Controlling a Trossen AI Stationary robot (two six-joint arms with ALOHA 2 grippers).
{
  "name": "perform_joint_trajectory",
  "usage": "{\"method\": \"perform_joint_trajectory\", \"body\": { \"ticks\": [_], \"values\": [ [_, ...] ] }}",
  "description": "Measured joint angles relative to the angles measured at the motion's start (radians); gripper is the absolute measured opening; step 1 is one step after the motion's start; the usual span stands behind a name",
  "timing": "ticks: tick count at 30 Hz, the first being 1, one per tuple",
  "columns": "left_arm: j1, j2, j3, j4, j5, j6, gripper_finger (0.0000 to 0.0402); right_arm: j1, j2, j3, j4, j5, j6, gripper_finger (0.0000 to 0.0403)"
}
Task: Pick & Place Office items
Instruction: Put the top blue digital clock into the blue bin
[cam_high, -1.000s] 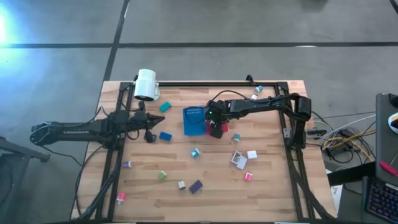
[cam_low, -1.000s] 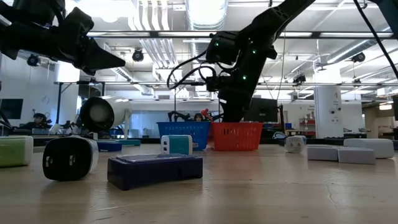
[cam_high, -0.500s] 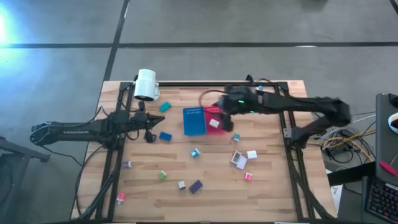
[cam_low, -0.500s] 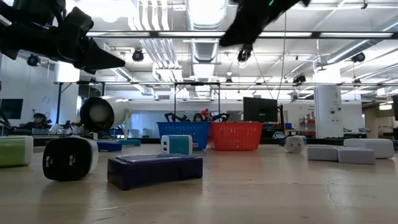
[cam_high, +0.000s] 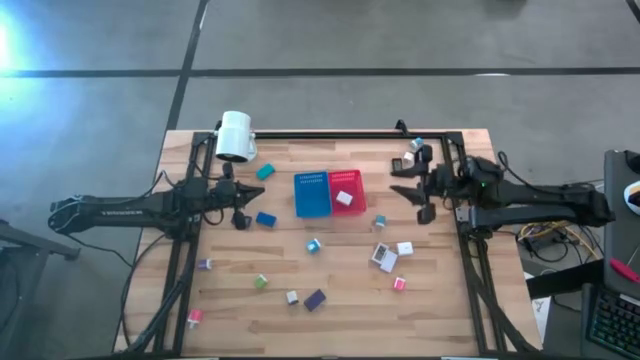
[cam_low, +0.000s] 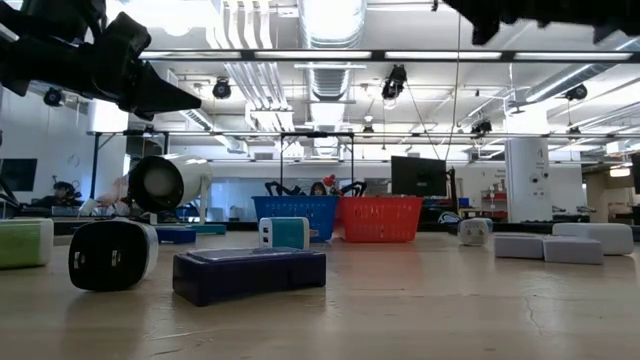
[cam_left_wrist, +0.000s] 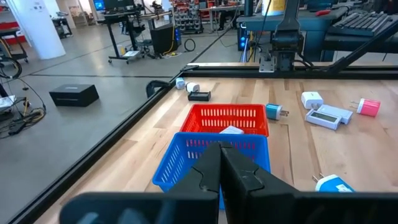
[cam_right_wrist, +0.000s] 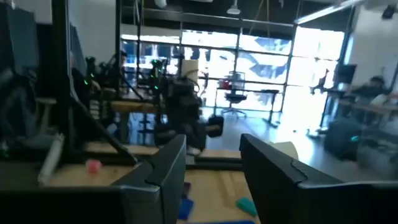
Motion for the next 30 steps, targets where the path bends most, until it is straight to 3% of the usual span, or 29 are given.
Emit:
{"method": "perform_joint_trajectory", "body": {
  "ticks": [13, 17, 24, 30],
  "values": [
    [0.0, 0.0, 0.0, 0.007, -0.003, 0.012, 0.0005, -0.021, -0.167, -0.266, 0.256, -0.006, -0.1, 0.0039],
    [0.0, 0.0, 0.0, 0.005, -0.073, -0.044, 0.0005, -0.034, -0.172, -0.281, 0.254, -0.008, -0.099, 0.0016],
    [0.0, 0.0, 0.0, -0.018, -0.101, -0.107, 0.0005, -0.035, -0.176, -0.312, 0.264, -0.006, -0.073, 0.0008],
    [0.0, 0.0, 0.0, -0.047, -0.104, -0.201, 0.0005, -0.036, -0.258, -0.342, 0.299, 0.032, -0.044, 0.0008]
  ]
}}
